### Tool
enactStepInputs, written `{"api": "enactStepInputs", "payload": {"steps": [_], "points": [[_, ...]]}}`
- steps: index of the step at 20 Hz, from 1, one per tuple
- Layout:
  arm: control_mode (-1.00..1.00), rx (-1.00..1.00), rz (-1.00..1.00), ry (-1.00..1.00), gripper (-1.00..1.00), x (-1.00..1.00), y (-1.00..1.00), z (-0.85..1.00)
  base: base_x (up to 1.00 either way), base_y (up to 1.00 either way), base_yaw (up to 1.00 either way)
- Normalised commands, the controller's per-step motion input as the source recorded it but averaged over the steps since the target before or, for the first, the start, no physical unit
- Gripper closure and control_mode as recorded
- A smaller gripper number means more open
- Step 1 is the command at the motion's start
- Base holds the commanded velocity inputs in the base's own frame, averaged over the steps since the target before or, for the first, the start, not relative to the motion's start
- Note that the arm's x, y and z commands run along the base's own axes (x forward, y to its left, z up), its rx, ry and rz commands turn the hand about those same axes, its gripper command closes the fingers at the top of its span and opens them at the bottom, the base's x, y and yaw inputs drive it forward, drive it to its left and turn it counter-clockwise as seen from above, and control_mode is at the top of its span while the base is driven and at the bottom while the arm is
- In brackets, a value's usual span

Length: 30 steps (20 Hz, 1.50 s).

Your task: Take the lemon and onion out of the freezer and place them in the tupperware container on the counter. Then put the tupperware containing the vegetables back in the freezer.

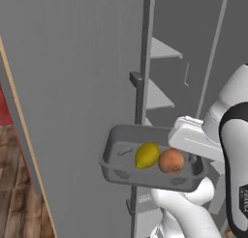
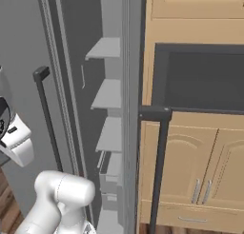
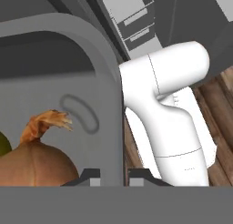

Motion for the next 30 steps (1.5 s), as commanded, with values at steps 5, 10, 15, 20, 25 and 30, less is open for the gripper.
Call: {"api": "enactStepInputs", "payload": {"steps": [5, 10, 15, 20, 25, 30], "points": [[1.0, 0.0, 0.0, 0.0, 1.0, 0.0, 0.0, 0.0, 0.49, -0.38, 0.07], [1.0, 0.0, 0.0, 0.0, 1.0, 0.0, 0.0, 0.0, 0.58, -0.07, 0.04], [-1.0, 0.0, 0.0, 0.0, 1.0, 0.02, 0.0, 0.0, 0.41, -0.03, 0.01], [-1.0, 0.03, -0.06, 0.0, 1.0, -0.26, -0.05, 0.11, 0.0, 0.0, 0.0], [-1.0, 0.1, -0.14, 0.0, 1.0, -0.34, -0.02, 0.4, 0.0, 0.0, 0.0], [-1.0, 0.13, -0.19, 0.0, 1.0, -0.23, -0.05, 0.68, 0.0, 0.0, 0.0]]}}
